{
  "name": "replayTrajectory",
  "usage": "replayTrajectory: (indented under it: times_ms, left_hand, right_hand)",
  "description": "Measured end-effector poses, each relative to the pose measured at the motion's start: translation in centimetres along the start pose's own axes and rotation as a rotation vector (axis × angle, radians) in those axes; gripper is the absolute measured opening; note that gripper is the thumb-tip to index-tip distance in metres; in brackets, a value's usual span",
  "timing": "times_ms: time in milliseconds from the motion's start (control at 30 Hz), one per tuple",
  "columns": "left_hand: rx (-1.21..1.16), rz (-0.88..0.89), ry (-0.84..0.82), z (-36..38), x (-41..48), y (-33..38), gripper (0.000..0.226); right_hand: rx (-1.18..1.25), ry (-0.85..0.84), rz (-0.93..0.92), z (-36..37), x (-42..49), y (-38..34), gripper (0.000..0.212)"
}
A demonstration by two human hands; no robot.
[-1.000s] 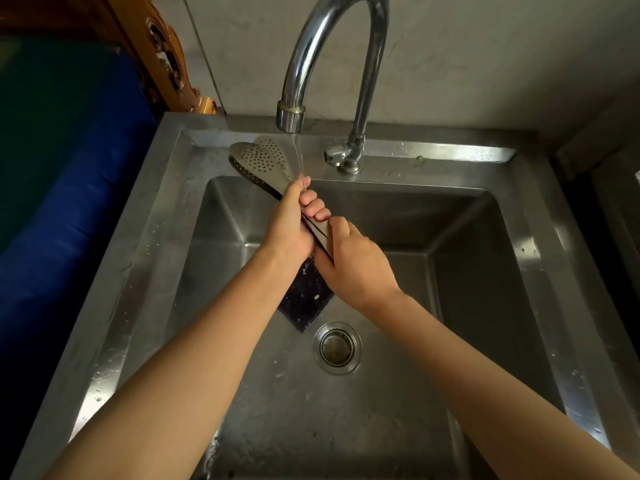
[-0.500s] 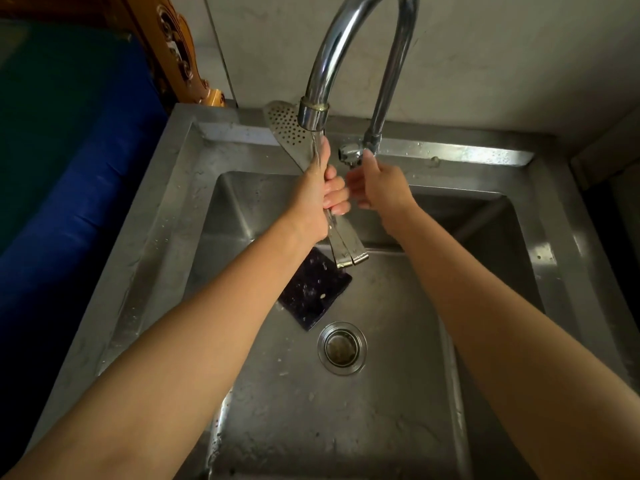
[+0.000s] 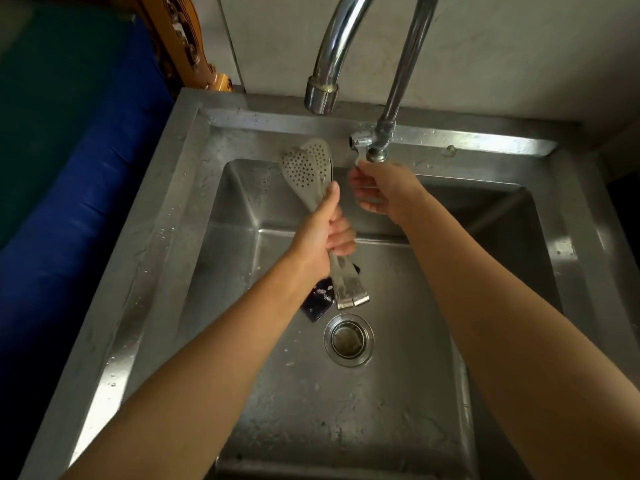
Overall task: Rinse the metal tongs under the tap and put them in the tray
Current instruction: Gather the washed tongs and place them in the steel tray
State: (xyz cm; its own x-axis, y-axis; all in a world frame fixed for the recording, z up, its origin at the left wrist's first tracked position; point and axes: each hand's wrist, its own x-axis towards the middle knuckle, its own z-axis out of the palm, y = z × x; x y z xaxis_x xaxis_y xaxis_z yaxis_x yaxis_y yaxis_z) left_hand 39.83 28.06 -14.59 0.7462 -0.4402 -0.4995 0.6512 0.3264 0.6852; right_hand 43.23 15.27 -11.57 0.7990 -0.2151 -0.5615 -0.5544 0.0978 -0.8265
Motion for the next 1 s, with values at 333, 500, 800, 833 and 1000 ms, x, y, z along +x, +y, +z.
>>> replayTrajectory:
  times_ms: [333, 500, 800, 833, 1000]
  left_hand:
    - [-0.053, -0.251, 0.33, -4.6, -1.2, -7.7, 0.04]
    - [0.144, -0.365, 0.453, -7.1, -2.2, -11.7, 0.023]
    - [0.153, -0.306, 0.575, -6.4, -5.3, -16.8, 0.037]
    - [0.17, -0.316, 0.57, -6.2, -5.5, -16.8, 0.037]
    - [0.271, -0.327, 0.623, -5.0, -7.3, -16.6, 0.037]
  right_hand:
    - [-0.199, -0.19, 0.139, 1.2, -5.6, 12.4, 0.046]
    - [-0.253, -0.383, 0.222, 3.2, -10.1, 20.2, 0.036]
    - [-0.42, -0.012, 0.22, 4.7, -12.0, 25.5, 0.037]
    - [-0.471, 0.01, 0.207, 4.8, -12.3, 25.6, 0.041]
    - [-0.676, 0.083, 0.182, 5.0, -14.0, 24.1, 0.043]
